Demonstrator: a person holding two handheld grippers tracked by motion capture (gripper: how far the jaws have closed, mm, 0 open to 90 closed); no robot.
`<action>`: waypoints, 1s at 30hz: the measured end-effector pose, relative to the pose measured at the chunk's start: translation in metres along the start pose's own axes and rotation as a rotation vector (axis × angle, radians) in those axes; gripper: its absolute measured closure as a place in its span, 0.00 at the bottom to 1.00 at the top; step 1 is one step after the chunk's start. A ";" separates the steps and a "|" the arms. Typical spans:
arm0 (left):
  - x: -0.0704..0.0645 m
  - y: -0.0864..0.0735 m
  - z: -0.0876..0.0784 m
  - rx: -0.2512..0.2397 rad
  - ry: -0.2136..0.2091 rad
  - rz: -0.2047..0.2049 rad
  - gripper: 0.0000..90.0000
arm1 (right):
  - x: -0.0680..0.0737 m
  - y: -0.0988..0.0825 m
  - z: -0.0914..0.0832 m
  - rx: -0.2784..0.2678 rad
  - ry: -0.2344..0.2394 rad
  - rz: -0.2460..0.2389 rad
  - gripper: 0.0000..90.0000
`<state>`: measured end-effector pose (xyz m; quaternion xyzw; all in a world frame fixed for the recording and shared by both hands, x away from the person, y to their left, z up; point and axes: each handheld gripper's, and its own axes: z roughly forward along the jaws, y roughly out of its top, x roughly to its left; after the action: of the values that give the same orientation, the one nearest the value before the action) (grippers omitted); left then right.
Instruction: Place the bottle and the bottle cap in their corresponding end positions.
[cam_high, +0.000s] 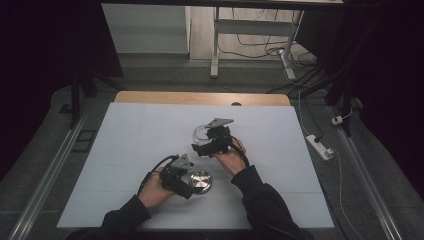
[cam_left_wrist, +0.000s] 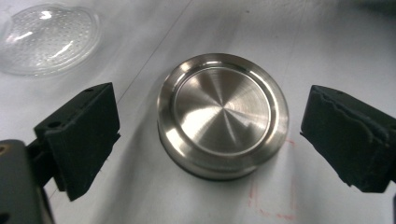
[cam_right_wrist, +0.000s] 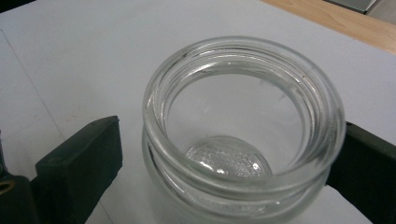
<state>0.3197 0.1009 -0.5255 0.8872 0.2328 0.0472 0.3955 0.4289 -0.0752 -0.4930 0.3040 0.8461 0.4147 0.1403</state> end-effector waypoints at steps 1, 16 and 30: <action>0.000 0.000 -0.002 -0.003 -0.005 -0.004 0.06 | 0.000 0.000 -0.001 -0.001 0.003 0.005 0.02; 0.006 -0.003 -0.025 -0.032 -0.008 -0.051 0.01 | 0.003 -0.008 -0.017 0.019 0.019 0.021 0.00; 0.002 -0.009 -0.039 -0.023 0.008 -0.055 0.00 | 0.012 -0.022 -0.037 0.024 0.058 0.001 0.00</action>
<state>0.3076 0.1334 -0.5059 0.8758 0.2582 0.0427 0.4056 0.3930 -0.1006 -0.4870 0.2941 0.8546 0.4132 0.1118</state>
